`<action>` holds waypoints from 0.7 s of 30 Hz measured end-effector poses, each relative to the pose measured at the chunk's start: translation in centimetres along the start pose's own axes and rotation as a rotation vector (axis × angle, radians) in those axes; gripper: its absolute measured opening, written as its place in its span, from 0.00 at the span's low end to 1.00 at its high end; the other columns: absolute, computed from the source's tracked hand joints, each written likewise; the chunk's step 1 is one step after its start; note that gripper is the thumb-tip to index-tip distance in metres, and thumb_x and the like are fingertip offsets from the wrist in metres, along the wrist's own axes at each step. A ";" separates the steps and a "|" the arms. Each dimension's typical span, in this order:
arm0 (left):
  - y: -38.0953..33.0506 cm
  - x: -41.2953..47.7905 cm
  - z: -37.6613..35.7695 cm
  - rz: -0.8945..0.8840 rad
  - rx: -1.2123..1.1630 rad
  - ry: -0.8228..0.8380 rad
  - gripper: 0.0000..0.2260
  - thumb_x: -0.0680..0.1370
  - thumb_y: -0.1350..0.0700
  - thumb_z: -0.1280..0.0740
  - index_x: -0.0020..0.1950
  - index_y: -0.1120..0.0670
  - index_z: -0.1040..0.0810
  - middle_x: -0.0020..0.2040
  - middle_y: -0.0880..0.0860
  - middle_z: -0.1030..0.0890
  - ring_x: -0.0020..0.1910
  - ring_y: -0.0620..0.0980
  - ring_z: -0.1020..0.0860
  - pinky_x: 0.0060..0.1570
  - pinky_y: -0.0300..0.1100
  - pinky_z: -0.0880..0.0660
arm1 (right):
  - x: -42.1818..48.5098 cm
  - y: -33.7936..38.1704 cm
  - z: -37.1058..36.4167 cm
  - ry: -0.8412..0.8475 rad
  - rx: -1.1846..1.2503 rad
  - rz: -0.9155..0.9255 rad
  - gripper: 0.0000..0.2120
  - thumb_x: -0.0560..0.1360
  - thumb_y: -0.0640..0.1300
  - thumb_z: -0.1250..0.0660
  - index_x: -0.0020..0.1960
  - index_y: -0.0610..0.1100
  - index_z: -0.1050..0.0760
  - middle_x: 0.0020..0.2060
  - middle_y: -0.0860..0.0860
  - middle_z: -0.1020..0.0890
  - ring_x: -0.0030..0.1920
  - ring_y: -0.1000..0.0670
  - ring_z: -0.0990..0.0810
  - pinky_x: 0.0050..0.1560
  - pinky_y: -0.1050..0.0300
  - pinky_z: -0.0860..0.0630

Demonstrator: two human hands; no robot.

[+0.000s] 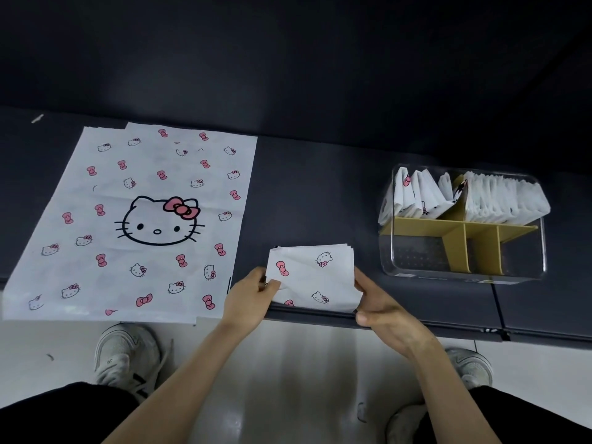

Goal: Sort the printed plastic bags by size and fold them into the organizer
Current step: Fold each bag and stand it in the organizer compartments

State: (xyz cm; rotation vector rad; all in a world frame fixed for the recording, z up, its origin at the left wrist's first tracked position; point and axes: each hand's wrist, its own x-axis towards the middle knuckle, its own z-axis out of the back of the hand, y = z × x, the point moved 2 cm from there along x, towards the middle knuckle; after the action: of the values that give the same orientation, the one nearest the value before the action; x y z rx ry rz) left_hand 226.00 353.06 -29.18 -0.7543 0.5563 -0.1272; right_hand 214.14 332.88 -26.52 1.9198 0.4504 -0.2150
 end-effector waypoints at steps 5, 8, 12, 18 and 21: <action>-0.3 0.2 0.5 0.080 -0.134 0.088 0.11 0.73 0.46 0.34 0.50 0.50 0.23 0.45 0.47 0.20 0.49 0.48 0.23 0.50 0.43 0.30 | 2.1 -1.2 0.5 -0.632 -0.057 -0.079 0.15 0.72 0.34 0.29 0.58 0.42 0.23 0.48 0.48 0.15 0.53 0.44 0.19 0.56 0.50 0.25; 0.2 -0.4 0.5 0.093 -0.327 0.162 0.19 0.61 0.41 0.34 0.48 0.48 0.21 0.46 0.50 0.18 0.52 0.51 0.22 0.58 0.49 0.29 | 3.1 -1.9 0.4 -0.851 -0.113 -0.129 0.09 0.74 0.42 0.30 0.40 0.37 0.22 0.37 0.45 0.20 0.41 0.47 0.25 0.44 0.53 0.29; 0.2 -1.2 -0.5 0.073 -0.392 0.056 0.18 0.71 0.37 0.35 0.45 0.51 0.22 0.43 0.52 0.19 0.48 0.50 0.22 0.54 0.47 0.29 | 3.2 -1.5 -0.2 -0.895 -0.148 -0.120 0.13 0.75 0.42 0.31 0.34 0.40 0.30 0.31 0.46 0.31 0.35 0.51 0.35 0.36 0.59 0.38; -1.0 -2.0 -2.3 0.052 -0.195 -0.273 0.20 0.82 0.47 0.43 0.29 0.49 0.37 0.26 0.45 0.32 0.30 0.43 0.32 0.32 0.38 0.38 | 2.5 -2.2 -0.4 -0.937 -0.141 -0.098 0.22 0.75 0.41 0.31 0.30 0.45 0.42 0.26 0.53 0.42 0.29 0.54 0.44 0.32 0.60 0.45; -0.5 -1.6 -3.2 0.064 -0.112 -0.338 0.21 0.81 0.46 0.44 0.31 0.54 0.39 0.26 0.48 0.34 0.29 0.49 0.34 0.29 0.42 0.40 | 2.2 -2.6 -0.5 -0.964 -0.154 -0.066 0.22 0.75 0.39 0.32 0.31 0.46 0.43 0.26 0.54 0.42 0.29 0.55 0.44 0.31 0.62 0.45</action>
State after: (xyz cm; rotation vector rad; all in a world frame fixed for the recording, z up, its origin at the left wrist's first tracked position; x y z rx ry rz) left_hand 223.00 351.23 -30.06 -0.8454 0.2666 0.0907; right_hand 215.04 334.63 -29.37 1.4360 -0.1217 -1.0506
